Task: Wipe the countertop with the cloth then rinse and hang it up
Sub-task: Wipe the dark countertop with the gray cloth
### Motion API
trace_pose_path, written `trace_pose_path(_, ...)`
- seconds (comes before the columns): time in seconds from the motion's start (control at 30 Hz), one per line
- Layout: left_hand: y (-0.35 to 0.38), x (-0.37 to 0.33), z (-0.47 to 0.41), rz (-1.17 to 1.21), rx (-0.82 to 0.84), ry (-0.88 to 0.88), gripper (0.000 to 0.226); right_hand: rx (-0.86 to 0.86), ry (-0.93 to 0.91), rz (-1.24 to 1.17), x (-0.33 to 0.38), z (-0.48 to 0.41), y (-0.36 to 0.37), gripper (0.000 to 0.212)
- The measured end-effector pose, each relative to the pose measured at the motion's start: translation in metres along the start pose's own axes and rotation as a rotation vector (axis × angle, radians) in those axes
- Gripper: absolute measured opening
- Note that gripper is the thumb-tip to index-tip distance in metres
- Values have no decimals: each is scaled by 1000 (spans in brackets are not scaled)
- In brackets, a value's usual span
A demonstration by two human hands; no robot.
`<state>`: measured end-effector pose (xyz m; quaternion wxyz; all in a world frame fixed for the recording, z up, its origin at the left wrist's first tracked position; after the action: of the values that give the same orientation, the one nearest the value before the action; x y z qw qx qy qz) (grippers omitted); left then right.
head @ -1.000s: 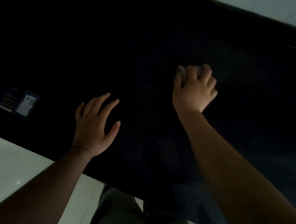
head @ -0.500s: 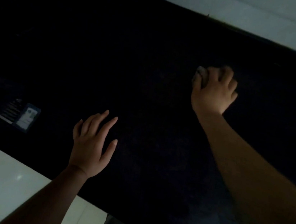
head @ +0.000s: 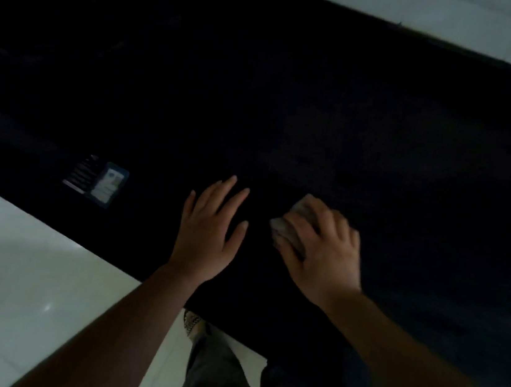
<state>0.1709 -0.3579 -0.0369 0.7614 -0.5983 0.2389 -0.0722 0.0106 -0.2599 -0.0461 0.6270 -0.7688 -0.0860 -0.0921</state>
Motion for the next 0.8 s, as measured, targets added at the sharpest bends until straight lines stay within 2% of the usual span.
trace_pose_path(0.1, -21, 34, 2, 1, -32, 64, 51, -55, 218, 9, -14, -26, 4, 39)
trace_pose_path(0.2, -47, 92, -5, -93, -118, 58, 49, -133, 453, -4, 4, -95, 20, 38)
trace_pose_path(0.27, -54, 125, -12, -124, -128, 23, 51, -131, 453, -24, 34, -138, 36, 38)
trace_pose_path(0.37, -45, 149, -12, -123, -123, 16, 53, -99, 316, -30, 89, -157, 52, 35)
trace_pose_path(0.47, -40, 155, -13, -73, -166, 31, 50, -91, 195, -29, 128, -118, 51, 32)
trace_pose_path(0.57, -41, 157, -12, -37, -176, 56, 49, -44, 163, -12, 135, -60, 42, 36)
trace_pose_path(0.67, -40, 156, -13, -10, -161, 61, 50, -48, 251, 38, 109, -39, 31, 40)
trace_pose_path(0.8, -39, 158, -14, -15, -170, 67, 51, -128, 614, 22, 82, -91, 35, 39)
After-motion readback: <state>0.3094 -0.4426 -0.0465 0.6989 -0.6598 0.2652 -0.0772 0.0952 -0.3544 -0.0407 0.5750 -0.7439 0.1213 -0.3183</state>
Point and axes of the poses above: each hand's wrist, its own z-axis away from the middle knuckle, its own y-axis out of the palm, x = y × z, the point moved 4 cm from there along -z, towards the middle knuckle, and after that the axes turned 11 degrees about -y, right-handed, at the moved point
